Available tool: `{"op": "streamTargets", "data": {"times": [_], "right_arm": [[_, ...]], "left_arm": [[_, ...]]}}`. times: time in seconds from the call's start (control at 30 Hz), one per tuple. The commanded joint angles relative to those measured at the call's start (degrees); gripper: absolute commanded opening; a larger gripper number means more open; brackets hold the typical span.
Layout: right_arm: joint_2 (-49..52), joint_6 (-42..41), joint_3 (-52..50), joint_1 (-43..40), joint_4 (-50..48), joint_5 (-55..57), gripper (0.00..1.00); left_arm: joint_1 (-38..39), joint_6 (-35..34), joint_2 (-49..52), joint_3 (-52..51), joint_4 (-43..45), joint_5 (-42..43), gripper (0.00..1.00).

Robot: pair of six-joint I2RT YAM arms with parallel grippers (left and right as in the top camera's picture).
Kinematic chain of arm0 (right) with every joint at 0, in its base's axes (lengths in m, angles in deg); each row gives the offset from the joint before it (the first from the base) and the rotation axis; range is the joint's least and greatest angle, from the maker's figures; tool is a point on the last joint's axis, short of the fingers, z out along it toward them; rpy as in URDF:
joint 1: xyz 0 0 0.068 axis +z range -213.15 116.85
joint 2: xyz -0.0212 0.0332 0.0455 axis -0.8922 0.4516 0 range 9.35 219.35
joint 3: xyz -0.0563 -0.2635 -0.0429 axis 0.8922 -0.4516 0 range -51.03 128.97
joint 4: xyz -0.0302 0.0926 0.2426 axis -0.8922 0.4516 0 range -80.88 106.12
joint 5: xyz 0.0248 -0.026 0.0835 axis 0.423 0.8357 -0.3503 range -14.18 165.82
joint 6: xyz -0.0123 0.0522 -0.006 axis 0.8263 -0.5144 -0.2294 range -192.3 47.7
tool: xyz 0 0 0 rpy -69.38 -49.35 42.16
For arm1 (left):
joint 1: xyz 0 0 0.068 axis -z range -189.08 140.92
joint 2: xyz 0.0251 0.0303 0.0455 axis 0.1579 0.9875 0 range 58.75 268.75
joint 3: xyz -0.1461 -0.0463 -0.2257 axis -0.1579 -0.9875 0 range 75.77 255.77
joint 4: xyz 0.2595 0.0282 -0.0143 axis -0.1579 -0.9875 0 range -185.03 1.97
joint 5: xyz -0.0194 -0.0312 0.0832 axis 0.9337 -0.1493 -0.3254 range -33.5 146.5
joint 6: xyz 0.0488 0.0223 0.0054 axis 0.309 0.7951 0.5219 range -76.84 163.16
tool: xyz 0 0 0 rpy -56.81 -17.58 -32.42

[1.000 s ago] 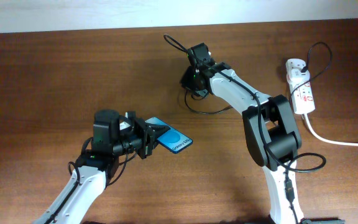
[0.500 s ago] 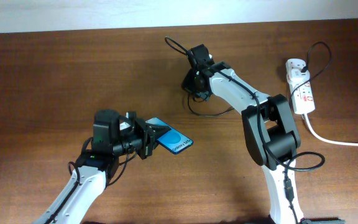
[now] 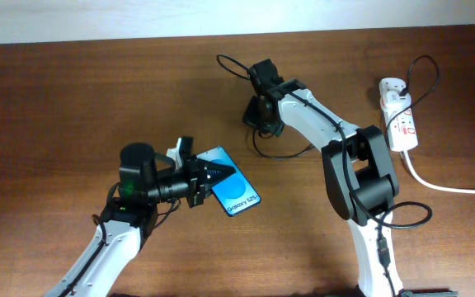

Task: Plug charger to phone and switch on socket
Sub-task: 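Grasp the black cable near its USB-C end with the right gripper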

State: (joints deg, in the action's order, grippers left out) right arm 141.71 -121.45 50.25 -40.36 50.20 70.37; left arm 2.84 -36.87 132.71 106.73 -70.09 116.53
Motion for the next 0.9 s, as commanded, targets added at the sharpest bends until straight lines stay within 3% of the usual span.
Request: {"op": "streamTargets", "data": {"times": [0.0, 0.23, 0.53, 0.67, 0.77, 0.87], "right_arm": [[2.36, 4.15, -1.70, -0.42, 2.93, 0.44, 0.04], [-3.67, 13.35, -1.60, -0.42, 5.31, -5.09, 0.04], [-13.18, 17.42, -1.62, -0.61, 12.57, -5.29, 0.04], [-14.10, 18.18, -1.62, -2.56, 13.81, -14.29, 0.04], [-14.14, 23.39, -1.62, -4.26, 15.39, -21.27, 0.04], [-14.73, 26.27, -1.60, -6.97, 18.93, -22.67, 0.04]], "left_arm": [[-0.09, -1.53, -0.35, 0.59, 6.29, 4.31, 0.00], [-4.33, -1.27, 1.14, 0.59, 9.22, 7.93, 0.00], [-6.99, -1.70, 8.90, 1.79, 18.12, 12.04, 0.00], [-6.99, -1.75, 9.64, 2.51, 18.53, 12.00, 0.00], [-6.99, -1.75, 9.64, 3.08, 18.53, 11.96, 0.00], [-6.99, -1.73, 9.64, 3.34, 18.53, 12.00, 0.00]]}}
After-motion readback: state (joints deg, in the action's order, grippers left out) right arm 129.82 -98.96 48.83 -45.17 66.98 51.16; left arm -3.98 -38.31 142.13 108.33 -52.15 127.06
